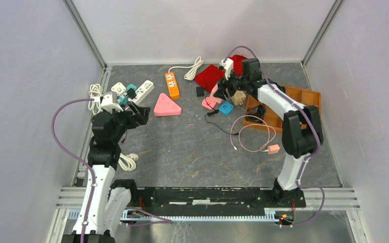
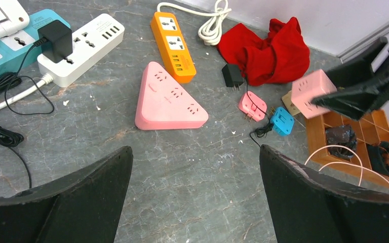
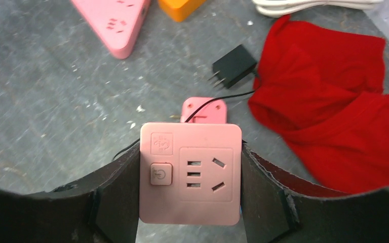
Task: Pull the plug off the socket
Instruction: Place the plug at the center of the board.
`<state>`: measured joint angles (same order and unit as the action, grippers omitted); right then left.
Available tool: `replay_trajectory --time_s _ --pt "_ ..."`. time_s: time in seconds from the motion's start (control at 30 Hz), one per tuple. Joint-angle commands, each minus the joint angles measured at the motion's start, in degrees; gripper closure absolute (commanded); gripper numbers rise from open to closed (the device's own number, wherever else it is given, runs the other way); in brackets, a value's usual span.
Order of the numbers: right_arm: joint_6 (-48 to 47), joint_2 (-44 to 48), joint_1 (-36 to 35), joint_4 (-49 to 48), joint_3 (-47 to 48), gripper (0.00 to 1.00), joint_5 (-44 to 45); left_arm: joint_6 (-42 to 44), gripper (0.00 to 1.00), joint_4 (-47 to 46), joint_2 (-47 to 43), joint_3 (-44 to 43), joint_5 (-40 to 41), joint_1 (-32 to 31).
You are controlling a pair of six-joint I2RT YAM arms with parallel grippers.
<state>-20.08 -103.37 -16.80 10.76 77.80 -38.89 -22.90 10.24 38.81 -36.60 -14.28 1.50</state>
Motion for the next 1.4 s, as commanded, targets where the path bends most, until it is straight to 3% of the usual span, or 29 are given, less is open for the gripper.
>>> replay_trajectory --time_s 0.0,0.37,0.47,0.63,0.77,1.1,1.37 --pt "3.29 -8.18 0.17 0.27 11.25 0.94 2.51 2.75 0.0 -0.68 -1.07 -0.24 -1.44 -0.09" --pt "2.59 -16.01 0.21 1.62 16.34 0.72 6.2 2.37 0.0 -0.81 -1.19 -0.2 -2.03 -0.09" --pt "2.41 -17.18 0.28 2.14 16.98 0.58 6.33 2.33 0.0 -0.87 -1.1 -0.17 -2.09 -0.07" --pt "1.73 -18.29 0.36 3.01 17.7 0.22 7.83 2.25 0.0 -0.85 -0.97 -0.08 -2.13 -0.11" --pt "0.48 -17.69 0.43 4.22 18.87 0.1 8.96 2.24 0.0 -0.92 -0.75 -0.14 -2.39 -0.1" --pt "-2.82 -4.4 0.44 0.73 10.54 0.05 9.98 2.29 0.0 -0.87 -0.88 -0.11 -2.13 -0.26" --pt "-2.82 11.98 0.38 -0.08 -7.93 0.05 -5.75 2.71 0.0 -0.79 -0.67 -0.08 -1.17 -0.18"
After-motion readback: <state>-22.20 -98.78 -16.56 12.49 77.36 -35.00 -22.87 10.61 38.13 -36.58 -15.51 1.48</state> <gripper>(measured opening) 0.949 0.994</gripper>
